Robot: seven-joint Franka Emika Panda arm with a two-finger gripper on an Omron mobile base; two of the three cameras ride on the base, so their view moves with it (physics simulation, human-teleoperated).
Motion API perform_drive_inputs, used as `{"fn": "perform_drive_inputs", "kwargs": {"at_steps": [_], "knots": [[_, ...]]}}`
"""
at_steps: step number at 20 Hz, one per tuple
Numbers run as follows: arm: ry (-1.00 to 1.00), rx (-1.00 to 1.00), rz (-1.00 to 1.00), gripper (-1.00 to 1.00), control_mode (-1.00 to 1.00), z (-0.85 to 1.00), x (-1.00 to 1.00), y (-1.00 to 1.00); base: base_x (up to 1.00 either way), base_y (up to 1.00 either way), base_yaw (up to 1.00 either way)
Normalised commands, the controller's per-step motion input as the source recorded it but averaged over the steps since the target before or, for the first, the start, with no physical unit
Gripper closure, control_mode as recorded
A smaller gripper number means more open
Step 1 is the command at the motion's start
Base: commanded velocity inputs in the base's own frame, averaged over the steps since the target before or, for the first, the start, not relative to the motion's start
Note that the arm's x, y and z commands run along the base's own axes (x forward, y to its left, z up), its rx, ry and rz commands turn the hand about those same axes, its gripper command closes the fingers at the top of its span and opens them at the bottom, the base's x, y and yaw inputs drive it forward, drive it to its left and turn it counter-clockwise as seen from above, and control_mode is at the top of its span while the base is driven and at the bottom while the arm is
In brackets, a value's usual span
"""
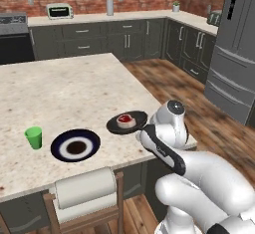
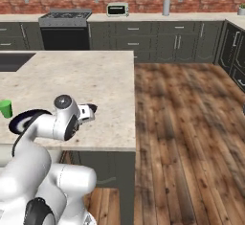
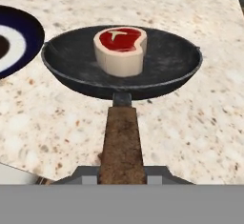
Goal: Pick up the pan with the steak in it and place it on the dining table. Then place the steak on the plate.
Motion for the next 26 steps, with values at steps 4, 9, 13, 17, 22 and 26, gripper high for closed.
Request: {"fn": "perform_drive_inputs", "kwargs": {"at_steps": [4,9,13,17,22,26], "knots": [[-0.01,0.00,0.00,1.00,-1.00,-0.07,0.10,0.02,0.00,0.00,0.00],[-0.03,0.00,0.00,1.00,-1.00,-0.41,0.34,0.16,0.00,0.00,0.00],[0.06,-0.03,0.00,1.00,-1.00,-0.50,0.18,0.14,0.00,0.00,0.00],[0.10,-0.09,0.00,1.00,-1.00,-0.55,0.06,0.03,0.00,0.00,0.00],[0.04,-0.06,0.00,1.00,-1.00,-0.51,0.23,0.03,0.00,0.00,0.00],[0.02,0.00,0.00,1.00,-1.00,-0.07,0.06,0.00,0.00,0.00,0.00]]}}
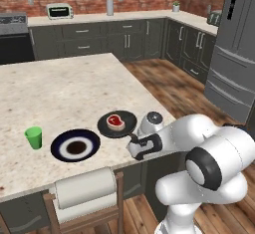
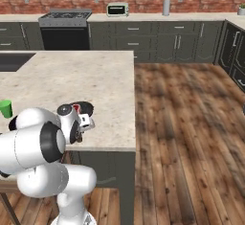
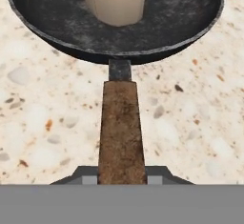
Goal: Pick up the pan with the steak in it and place it on the dining table. Then place the steak on the plate.
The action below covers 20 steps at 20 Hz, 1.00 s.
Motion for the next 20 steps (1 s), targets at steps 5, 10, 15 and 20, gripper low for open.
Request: {"fn": "perform_drive_inputs", "kwargs": {"at_steps": [5,10,15,20], "knots": [[0.00,0.00,0.00,-1.00,-1.00,0.00,0.01,0.01,0.00,0.00,0.00],[0.00,0.00,0.00,-1.00,-1.00,0.00,0.06,0.00,0.00,0.00,0.00],[0.05,0.00,-0.02,-1.00,-1.00,0.14,0.09,0.00,0.00,0.00,0.00],[0.04,0.02,-0.04,-1.00,-1.00,0.43,0.00,0.00,0.00,0.00,0.00]]}}
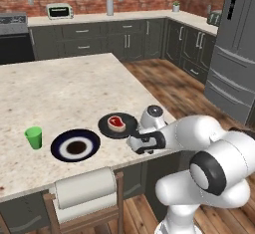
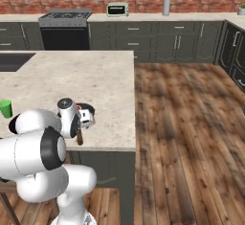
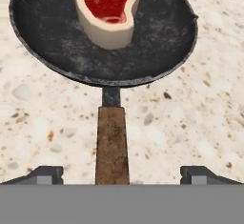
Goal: Pick up the pan with the steak in it and place it on the dining table. Then place the steak on the plate.
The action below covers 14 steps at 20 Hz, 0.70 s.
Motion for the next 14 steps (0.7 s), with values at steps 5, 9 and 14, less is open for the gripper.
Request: {"fn": "perform_drive_inputs", "kwargs": {"at_steps": [5,9,14], "knots": [[0.03,0.03,-0.04,-1.00,-1.00,0.49,0.00,0.00,0.00,0.00,0.00],[0.07,0.00,-0.05,-1.00,-1.00,0.44,0.11,0.04,0.00,0.00,0.00],[0.10,0.00,-0.05,-1.00,-1.00,0.13,0.57,0.33,0.00,0.00,0.00]]}}
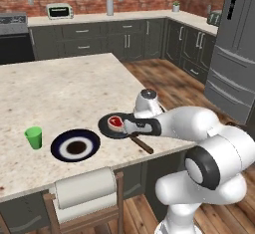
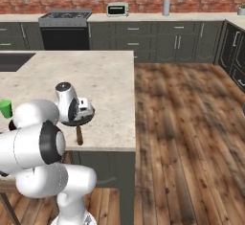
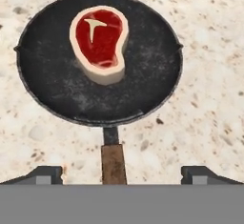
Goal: Pick up the pan with the steak in it and place it on the dining table. Then place the steak on the plate.
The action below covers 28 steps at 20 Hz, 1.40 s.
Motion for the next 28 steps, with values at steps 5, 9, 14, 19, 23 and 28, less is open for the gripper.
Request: {"fn": "perform_drive_inputs", "kwargs": {"at_steps": [5,9,14,19,23,28], "knots": [[0.13,-0.01,-0.03,-1.00,-1.00,0.00,0.79,0.43,0.00,0.00,0.00],[0.12,0.00,0.00,-1.00,-1.00,-0.02,0.63,0.20,0.00,0.00,0.00],[0.05,0.00,0.00,-1.00,-1.00,-0.09,0.50,0.17,0.00,0.00,0.00],[0.01,0.00,0.00,-1.00,-1.00,-0.23,0.34,0.22,0.00,0.00,0.00],[0.00,0.00,0.00,-1.00,-1.00,-0.03,0.00,0.03,0.00,0.00,0.00],[0.00,0.00,0.00,-1.00,-1.00,-0.16,0.00,0.05,0.00,0.00,0.00]]}}
